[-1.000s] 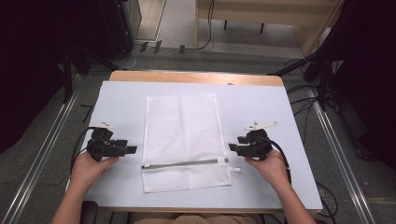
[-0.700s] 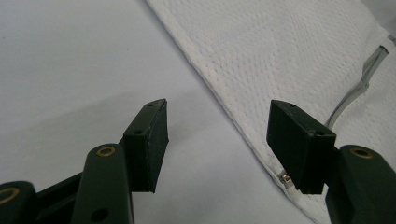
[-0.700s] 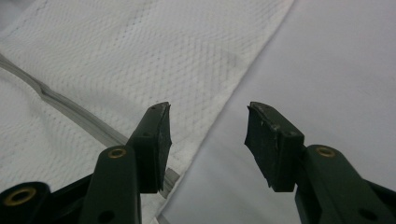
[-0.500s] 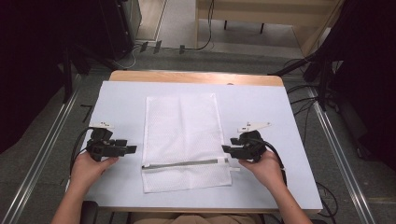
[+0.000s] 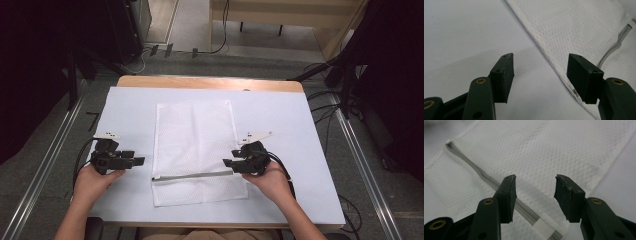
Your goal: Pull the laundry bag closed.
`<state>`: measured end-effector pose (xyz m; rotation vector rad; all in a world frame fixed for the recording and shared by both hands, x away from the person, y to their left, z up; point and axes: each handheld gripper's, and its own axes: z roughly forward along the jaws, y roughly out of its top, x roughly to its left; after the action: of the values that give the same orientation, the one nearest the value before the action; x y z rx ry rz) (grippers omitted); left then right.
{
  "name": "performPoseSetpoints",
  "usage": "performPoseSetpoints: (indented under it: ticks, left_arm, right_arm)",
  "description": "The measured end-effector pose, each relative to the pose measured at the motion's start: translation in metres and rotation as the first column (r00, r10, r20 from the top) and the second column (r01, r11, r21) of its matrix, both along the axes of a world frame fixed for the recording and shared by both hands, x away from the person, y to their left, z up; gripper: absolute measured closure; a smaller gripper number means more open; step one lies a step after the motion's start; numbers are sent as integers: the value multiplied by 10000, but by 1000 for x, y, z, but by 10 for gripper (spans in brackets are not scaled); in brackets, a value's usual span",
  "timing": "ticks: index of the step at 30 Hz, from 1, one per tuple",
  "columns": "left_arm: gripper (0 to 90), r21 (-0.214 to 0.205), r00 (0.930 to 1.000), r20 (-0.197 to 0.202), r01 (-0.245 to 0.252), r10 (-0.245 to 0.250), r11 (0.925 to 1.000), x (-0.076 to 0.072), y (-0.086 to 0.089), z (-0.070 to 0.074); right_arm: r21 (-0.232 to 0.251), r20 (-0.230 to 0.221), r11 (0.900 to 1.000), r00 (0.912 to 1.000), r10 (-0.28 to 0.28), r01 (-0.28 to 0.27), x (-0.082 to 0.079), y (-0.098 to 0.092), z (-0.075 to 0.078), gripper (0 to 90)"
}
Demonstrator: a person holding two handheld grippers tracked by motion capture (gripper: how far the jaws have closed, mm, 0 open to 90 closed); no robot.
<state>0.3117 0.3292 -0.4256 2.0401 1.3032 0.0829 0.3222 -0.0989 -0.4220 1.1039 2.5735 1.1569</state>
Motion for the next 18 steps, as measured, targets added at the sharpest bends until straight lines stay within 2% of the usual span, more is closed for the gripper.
performPoseSetpoints:
  ticks: [7, 18]
  left_arm:
    - [391, 28, 10000, 1, -50, 50, 10000, -3, 2, 0]
    - [391, 46, 10000, 47, -65, 65, 10000, -4, 1, 1]
  right_arm:
    - [-105, 81, 9993, 9993, 359, -358, -4, 23, 7, 544]
    - [-16, 28, 9942, 9942, 1072, -1072, -6, 53, 4, 585]
